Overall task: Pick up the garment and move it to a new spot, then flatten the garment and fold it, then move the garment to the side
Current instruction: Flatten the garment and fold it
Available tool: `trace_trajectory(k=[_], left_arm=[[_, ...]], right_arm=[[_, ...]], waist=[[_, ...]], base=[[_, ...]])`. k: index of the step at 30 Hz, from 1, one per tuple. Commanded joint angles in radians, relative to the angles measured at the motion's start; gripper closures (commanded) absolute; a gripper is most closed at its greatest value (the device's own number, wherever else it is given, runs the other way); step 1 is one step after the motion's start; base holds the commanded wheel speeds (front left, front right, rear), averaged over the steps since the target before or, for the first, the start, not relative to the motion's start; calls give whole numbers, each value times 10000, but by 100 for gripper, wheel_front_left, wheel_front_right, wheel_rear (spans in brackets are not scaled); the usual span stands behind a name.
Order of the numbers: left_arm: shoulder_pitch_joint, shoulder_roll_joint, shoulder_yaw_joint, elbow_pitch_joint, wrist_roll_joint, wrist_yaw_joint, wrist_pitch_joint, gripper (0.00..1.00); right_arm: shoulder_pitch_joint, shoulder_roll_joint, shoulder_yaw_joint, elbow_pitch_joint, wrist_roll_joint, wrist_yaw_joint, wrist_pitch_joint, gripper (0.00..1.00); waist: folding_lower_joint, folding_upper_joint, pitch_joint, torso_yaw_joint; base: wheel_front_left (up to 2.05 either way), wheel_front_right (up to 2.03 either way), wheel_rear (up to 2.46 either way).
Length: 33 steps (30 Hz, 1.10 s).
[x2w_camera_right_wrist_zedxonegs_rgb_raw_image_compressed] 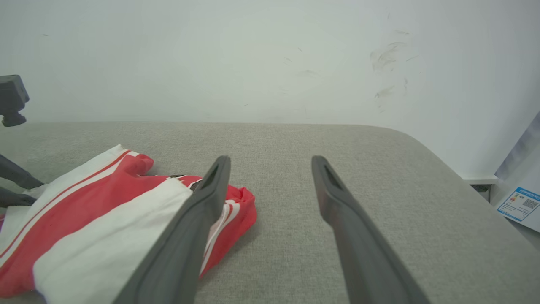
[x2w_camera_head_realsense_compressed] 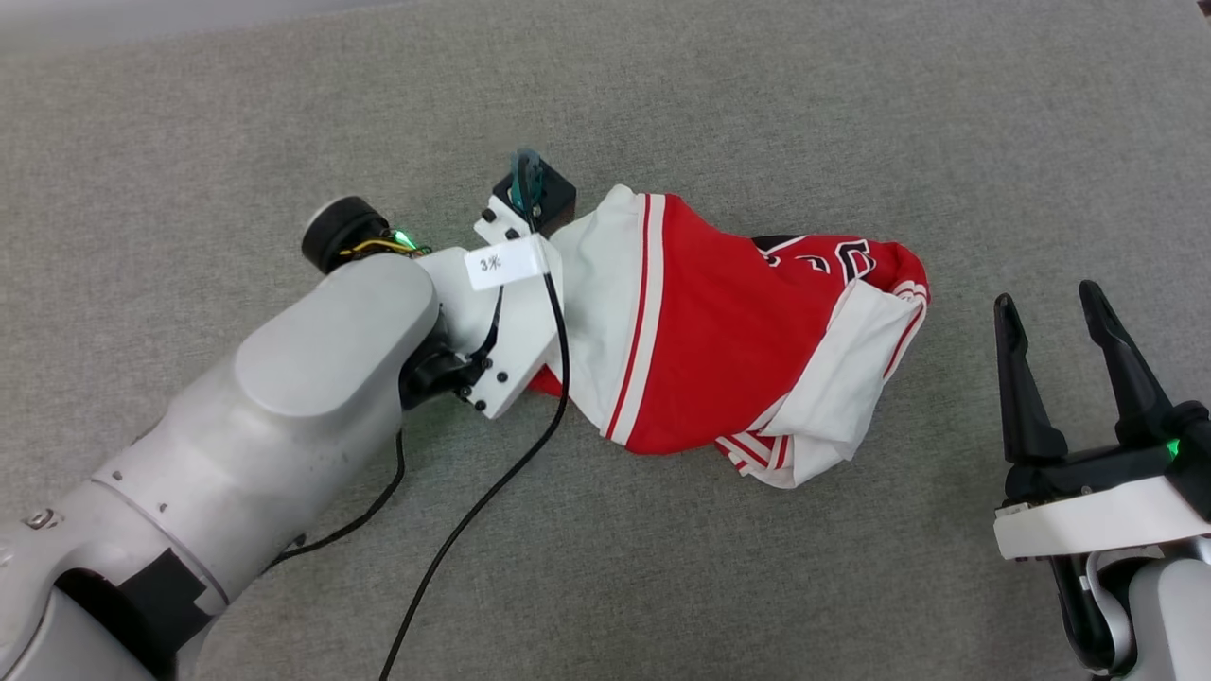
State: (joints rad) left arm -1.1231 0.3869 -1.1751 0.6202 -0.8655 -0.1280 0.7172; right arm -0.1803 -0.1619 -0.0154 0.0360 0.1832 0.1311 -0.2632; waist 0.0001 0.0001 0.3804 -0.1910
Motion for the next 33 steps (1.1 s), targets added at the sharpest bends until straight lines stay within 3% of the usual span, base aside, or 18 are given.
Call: trace_trajectory(k=[1, 7, 12, 23, 28, 33], left_arm=[[465, 57, -315, 132, -96, -21, -144, 100], [152, 355, 155, -246, -279, -2, -2718, 100], [674, 1010, 657, -797, -552, 95, -3960, 100], [2614, 2867, 1203, -1395, -1463, 1206, -4269, 100], [3432, 3147, 1170, -865, -1756, 1524, -4234, 100], [3923, 2987, 1160, -413, -1895, 1568, -4576, 100]], right_arm=[[-49, 34, -6, -3, -73, -7, -19, 0], [241, -18, -40, 95, -162, -7, -19, 0], [595, -71, -176, 97, -183, -7, -20, 0], [810, -205, -16, 145, -117, -7, -19, 0], [774, -267, 62, 167, -96, -7, -19, 0], [774, -333, 101, 219, -92, -7, -19, 0]], waist=[[-1, -1, -58, 52], [-1, -1, -533, 293], [-1, -1, -1003, 657], [-1, -1, -1399, 1186], [-1, -1, -1360, 1192], [-1, -1, -1438, 1187]], base=[[0, 0, 0], [0, 0, 0], [0, 0, 0], [0, 0, 0], [0, 0, 0], [0, 0, 0]])
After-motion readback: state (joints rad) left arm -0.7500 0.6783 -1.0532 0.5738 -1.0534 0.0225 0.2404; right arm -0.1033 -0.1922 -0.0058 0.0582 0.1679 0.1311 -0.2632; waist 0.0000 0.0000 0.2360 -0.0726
